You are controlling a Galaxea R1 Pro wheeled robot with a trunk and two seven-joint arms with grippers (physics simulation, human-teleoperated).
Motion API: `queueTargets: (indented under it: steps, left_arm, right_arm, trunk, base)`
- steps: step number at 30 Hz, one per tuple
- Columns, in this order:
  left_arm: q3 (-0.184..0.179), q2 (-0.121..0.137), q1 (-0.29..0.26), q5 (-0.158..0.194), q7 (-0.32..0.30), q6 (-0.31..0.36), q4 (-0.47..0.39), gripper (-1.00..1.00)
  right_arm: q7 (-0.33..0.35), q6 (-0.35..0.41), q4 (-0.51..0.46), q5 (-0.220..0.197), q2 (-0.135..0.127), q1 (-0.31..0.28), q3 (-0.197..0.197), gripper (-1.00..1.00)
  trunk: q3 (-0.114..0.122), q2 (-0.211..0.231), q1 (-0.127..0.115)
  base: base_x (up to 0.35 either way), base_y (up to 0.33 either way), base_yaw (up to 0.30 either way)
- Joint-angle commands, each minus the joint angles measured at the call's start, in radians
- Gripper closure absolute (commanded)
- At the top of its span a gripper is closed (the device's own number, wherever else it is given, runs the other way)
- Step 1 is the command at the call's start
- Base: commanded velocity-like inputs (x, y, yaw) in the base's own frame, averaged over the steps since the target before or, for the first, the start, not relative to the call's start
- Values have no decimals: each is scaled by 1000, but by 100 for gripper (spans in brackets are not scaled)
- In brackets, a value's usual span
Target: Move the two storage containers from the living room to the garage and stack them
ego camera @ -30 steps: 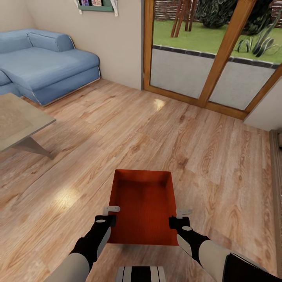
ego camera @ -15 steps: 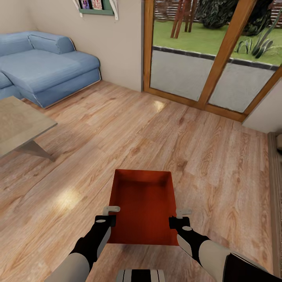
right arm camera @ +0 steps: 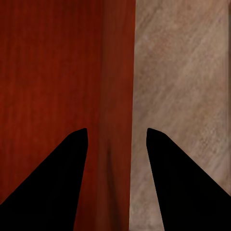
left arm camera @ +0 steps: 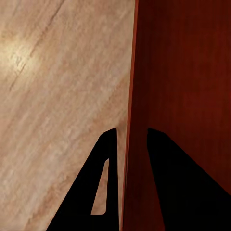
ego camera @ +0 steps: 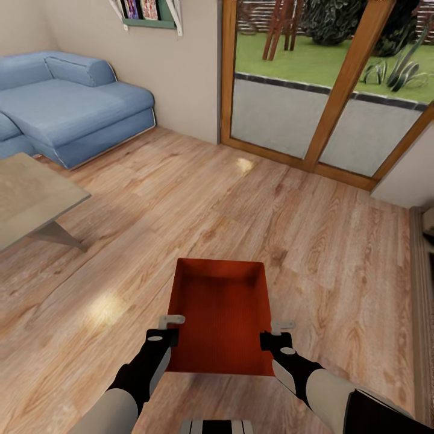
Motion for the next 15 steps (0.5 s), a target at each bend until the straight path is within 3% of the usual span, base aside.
queueTargets:
  steps: [1,15]
  left_arm:
    - [-7,3,0,3,4,6,23,100]
    - [-7,3,0,3,4,6,23,100]
  right_arm:
    - [-3,-2,-3,8,-1,-1,-13,100]
    - [-3,0,-3,8,-1,-1,-14,100]
  trunk:
    - [3,7,-4]
    - [47,105,-58]
  base:
    - [0,0,0]
    - [0,0,0]
